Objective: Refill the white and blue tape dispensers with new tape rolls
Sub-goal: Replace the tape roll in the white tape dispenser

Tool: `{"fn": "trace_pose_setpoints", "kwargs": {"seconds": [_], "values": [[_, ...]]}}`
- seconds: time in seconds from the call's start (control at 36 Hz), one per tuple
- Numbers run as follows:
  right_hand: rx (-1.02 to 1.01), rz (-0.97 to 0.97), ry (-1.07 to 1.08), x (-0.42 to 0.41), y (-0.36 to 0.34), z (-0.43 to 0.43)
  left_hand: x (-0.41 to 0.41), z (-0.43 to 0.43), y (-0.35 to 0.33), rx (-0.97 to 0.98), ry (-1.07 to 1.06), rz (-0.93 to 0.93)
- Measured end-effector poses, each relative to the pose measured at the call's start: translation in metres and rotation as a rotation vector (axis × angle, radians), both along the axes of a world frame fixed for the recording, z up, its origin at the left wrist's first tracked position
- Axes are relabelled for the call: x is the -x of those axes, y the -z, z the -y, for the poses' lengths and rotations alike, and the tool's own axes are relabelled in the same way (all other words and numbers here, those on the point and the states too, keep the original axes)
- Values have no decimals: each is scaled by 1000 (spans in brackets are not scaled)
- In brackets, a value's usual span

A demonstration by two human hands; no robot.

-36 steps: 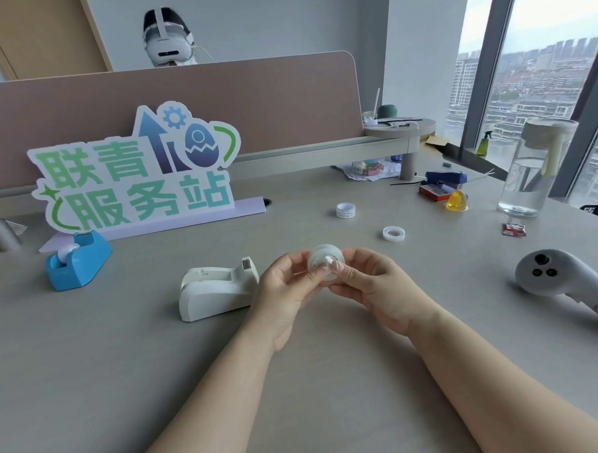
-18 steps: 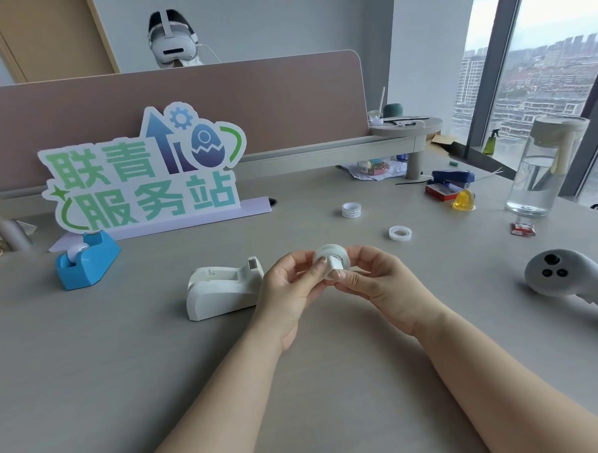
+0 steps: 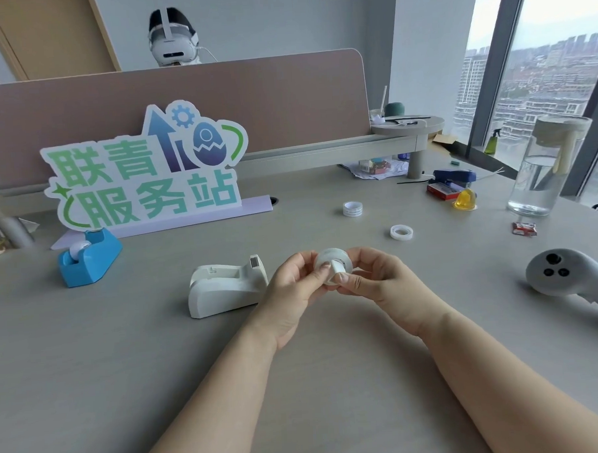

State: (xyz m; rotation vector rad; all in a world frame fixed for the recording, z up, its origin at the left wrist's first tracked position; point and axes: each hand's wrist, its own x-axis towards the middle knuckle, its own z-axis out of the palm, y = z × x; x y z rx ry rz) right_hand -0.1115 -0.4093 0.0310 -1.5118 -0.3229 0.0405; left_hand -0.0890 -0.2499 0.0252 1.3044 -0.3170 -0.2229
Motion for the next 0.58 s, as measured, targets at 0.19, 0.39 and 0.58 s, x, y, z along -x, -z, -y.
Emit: {"fn": "trace_pose_setpoints", "kwargs": {"seconds": [0.19,0.39,0.58], "values": [[-22,2,30,1,-3,-2,2,-1,-5,130,49,-59],[-72,-13,5,-1,-3,-2,3,0,-7,191,69,-96],[-47,-8,4,-1,-1,-2,3,3,-7,160,55,-84]]}}
